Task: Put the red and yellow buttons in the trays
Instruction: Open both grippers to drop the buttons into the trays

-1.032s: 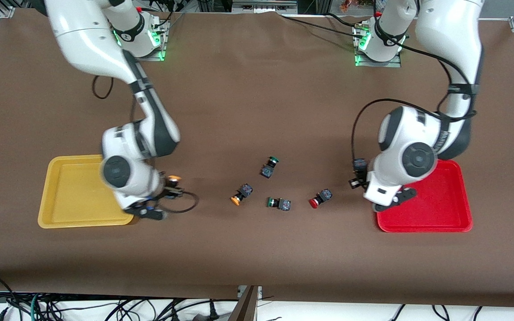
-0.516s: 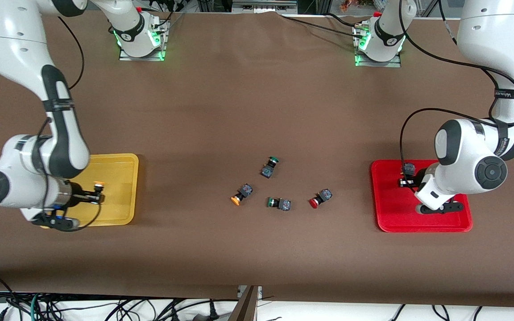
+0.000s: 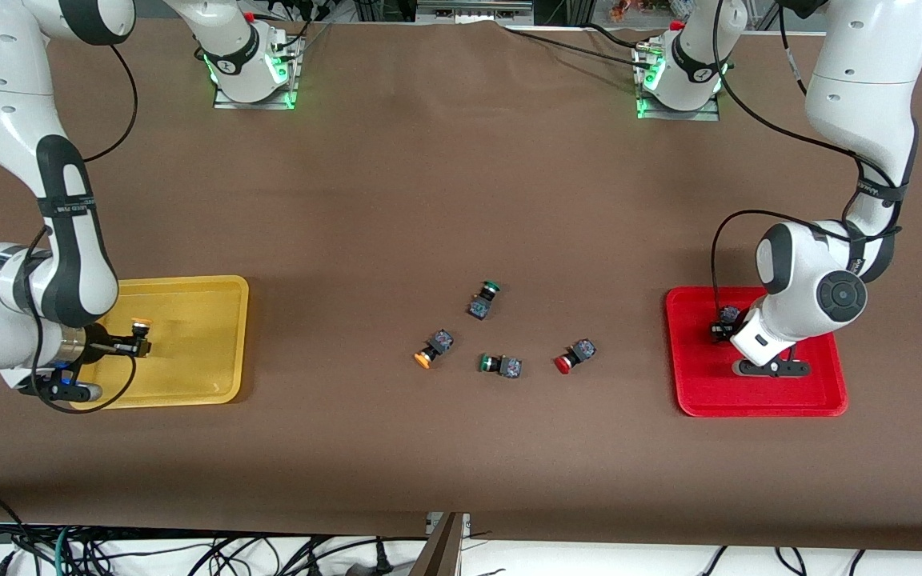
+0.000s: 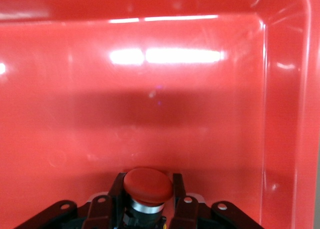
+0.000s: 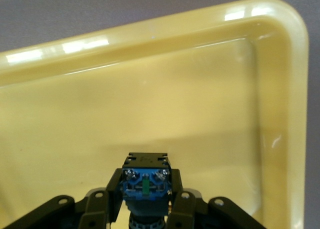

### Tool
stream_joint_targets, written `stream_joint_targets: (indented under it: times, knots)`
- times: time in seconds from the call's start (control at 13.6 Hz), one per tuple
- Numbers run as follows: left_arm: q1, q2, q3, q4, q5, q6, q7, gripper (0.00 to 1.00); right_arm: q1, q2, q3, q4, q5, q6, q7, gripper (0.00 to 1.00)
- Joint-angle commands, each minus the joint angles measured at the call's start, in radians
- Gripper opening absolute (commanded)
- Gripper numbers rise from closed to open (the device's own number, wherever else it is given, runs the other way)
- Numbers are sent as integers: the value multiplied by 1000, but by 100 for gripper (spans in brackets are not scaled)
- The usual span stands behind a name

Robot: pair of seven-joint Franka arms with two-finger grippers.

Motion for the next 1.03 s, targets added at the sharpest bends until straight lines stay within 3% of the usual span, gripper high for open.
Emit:
stream_joint_targets:
  times: [0.0,0.22,0.29,0.37,0.44,0.52,0.59,0.66,0.96]
  knots:
    - [21,-5,-12,4,20,8,31,99,-24,-1,5,-29,-15,38,-11,3]
    - [19,-30,-12,5,11,-1,-21,100,-33,4,5,-37,-15,38,-11,3]
    - [18,-48,-12,7,11,-4,-47,100,-41,7,5,-38,-15,40,-11,9]
    - [18,-74,-12,9,11,-9,-70,100,-41,7,4,-38,-15,48,-11,31]
    - [18,-100,-12,16,11,-32,-78,100,-41,7,3,-40,-13,49,-11,64]
    - [18,-122,-12,37,11,-70,-78,100,-41,5,5,-38,-13,42,-11,84]
    - [18,-131,-14,76,9,-113,-79,100,-35,-2,5,-32,-11,39,-11,94]
    - [13,-133,-14,116,8,-159,-84,100,-27,-8,10,-22,-7,38,-6,99]
    - [-62,-116,-17,225,6,-233,-216,100,83,-48,37,-15,2,35,122,99]
